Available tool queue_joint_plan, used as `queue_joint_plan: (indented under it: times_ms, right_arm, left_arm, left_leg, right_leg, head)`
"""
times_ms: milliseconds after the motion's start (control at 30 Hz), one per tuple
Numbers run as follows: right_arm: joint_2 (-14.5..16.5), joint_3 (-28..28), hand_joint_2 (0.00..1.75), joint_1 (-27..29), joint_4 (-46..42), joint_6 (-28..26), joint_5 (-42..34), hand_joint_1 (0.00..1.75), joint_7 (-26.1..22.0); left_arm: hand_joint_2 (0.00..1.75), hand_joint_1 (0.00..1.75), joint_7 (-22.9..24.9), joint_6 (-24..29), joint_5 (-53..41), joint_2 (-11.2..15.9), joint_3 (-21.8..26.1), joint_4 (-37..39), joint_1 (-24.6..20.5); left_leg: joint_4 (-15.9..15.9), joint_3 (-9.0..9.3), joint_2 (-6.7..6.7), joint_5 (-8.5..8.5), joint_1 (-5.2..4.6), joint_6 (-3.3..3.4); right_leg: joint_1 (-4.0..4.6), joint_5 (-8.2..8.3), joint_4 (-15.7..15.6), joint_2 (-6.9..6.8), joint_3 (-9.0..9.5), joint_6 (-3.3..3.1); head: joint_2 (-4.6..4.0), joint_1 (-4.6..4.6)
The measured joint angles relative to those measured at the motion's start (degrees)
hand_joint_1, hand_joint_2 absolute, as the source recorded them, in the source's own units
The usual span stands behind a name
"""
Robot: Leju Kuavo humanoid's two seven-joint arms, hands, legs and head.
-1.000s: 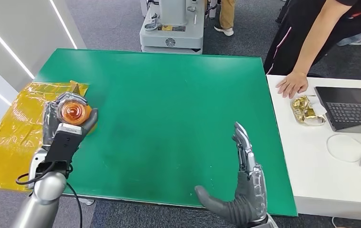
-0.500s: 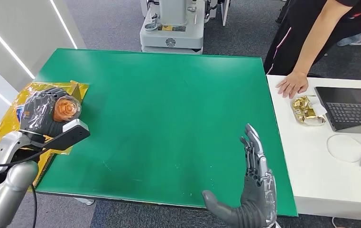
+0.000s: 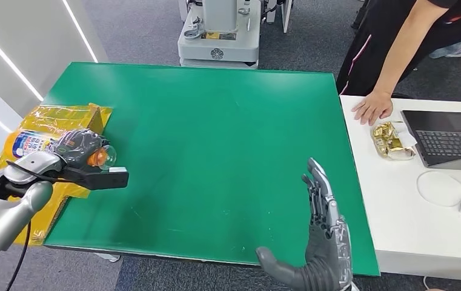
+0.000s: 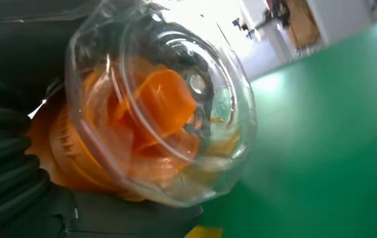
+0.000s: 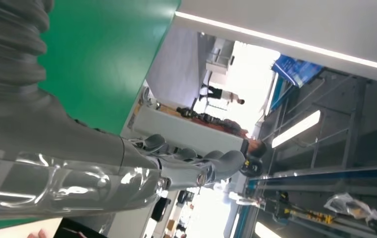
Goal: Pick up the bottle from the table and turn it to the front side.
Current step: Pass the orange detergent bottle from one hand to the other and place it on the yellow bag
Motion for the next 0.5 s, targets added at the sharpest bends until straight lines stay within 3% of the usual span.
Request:
queue_joint_plan:
  times_ms: [200, 500]
  right_arm:
    - [0.01, 0.00, 1.75, -0.35, 0.00, 0.14, -0.64, 0.00, -0.29]
    - [0.15, 0.00, 1.75, -0.51, 0.01, -0.28, -1.07, 0.00, -0.49]
  left_arm:
    - [1.75, 1.75, -4.48, -2.22, -0.56, 0.54, -6.63, 11.47, -5.46]
    - [1.75, 1.75, -6.40, -4.87, -0.71, -0.49, -10.94, 22.41, -10.23]
  left_leg:
    - [0.00, 0.00, 0.02, 0.00, 0.01, 0.00]
    - [0.00, 0.00, 0.01, 0.00, 0.01, -0.01]
  right_leg:
    - [0.00, 0.00, 0.01, 0.03, -0.01, 0.00]
    - [0.00, 0.00, 0.01, 0.02, 0.00, -0.01]
  head:
    - [0.00, 0.00]
    - [0.00, -0.01]
